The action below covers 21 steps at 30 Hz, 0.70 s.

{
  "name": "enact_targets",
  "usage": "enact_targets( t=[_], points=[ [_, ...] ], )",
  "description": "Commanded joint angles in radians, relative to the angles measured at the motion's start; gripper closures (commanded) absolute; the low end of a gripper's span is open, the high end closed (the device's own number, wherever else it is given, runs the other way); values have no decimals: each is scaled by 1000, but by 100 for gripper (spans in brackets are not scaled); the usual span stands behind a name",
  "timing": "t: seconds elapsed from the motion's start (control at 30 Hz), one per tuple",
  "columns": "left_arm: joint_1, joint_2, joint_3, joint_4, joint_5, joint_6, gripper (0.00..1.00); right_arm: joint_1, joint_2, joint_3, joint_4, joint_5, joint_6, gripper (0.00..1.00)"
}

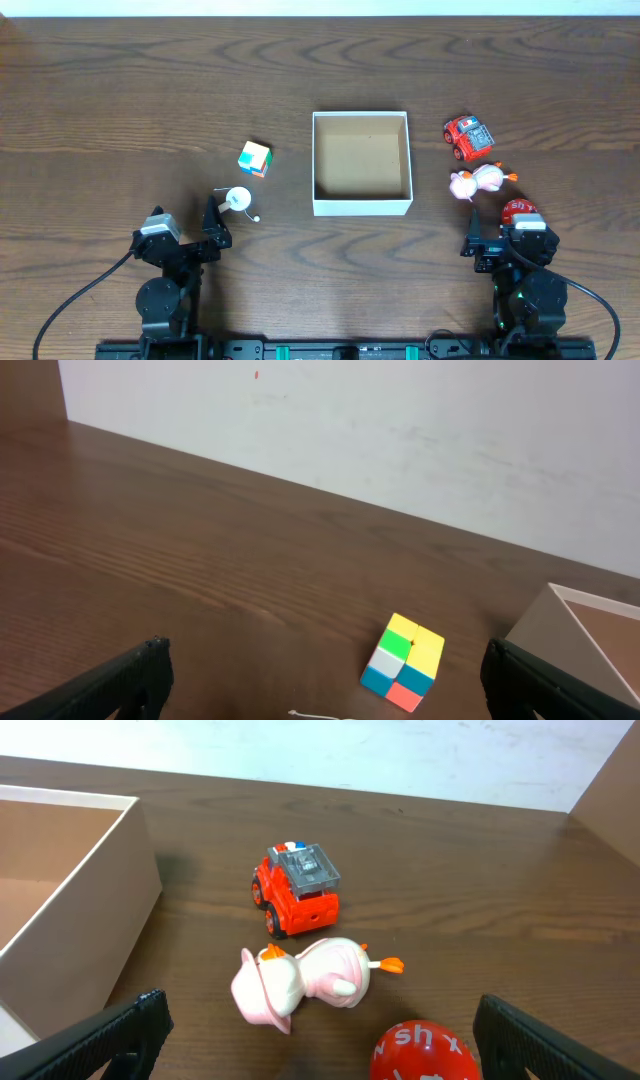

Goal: Pack container

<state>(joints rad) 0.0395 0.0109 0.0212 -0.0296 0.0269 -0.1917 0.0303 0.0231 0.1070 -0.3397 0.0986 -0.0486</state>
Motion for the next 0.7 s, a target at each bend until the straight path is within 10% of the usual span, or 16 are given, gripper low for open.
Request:
enact_targets(
  t=[0.0, 0.67],
  points=[
    [5, -5, -17, -38, -1, -9, 2, 6, -7, -4, -1, 2, -12, 1],
    [5, -5, -17, -38, -1, -9, 2, -32, 105, -4, 45, 112, -21, 1]
  ],
)
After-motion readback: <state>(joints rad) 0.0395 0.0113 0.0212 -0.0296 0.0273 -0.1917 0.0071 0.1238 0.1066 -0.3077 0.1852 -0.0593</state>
